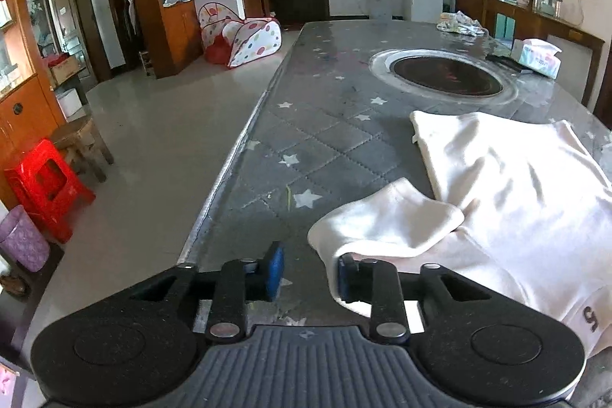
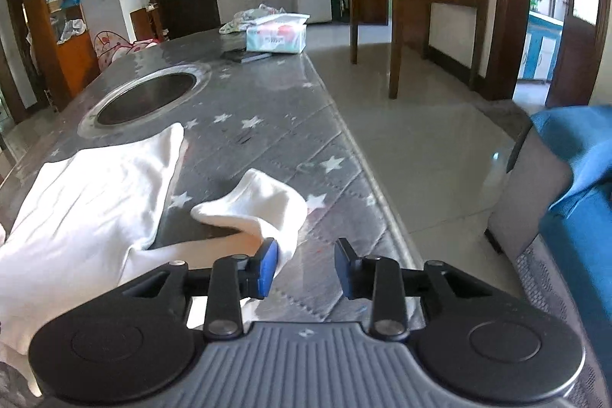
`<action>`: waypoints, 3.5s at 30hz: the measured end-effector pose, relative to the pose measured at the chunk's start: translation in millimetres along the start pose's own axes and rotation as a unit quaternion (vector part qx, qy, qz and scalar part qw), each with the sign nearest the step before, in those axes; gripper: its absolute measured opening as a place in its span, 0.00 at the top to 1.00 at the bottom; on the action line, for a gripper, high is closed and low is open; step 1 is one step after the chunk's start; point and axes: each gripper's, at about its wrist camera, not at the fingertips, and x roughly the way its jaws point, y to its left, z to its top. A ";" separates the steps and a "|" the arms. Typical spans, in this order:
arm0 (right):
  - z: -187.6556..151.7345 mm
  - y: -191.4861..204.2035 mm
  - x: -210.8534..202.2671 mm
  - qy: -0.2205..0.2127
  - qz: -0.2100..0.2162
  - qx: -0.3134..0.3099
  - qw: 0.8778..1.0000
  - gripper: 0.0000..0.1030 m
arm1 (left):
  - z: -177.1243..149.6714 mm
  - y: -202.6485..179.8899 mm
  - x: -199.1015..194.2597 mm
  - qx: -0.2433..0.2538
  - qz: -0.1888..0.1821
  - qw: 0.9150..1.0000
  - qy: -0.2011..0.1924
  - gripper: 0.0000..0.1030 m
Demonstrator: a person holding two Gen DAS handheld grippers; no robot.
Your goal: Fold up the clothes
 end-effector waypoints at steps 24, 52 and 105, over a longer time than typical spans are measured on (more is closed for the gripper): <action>68.5 104.9 74.2 0.015 0.138 -0.117 0.983 0.66 | 78.0 -71.0 73.4 0.047 -0.080 0.996 -0.009 0.47; 118.4 161.0 180.4 0.028 0.144 -0.146 0.978 0.93 | 132.1 -103.3 180.7 0.058 -0.101 0.993 0.003 0.94; 19.4 58.6 35.5 0.003 0.092 -0.147 0.985 0.57 | 8.5 -162.1 13.1 0.142 -0.247 0.959 -0.014 0.57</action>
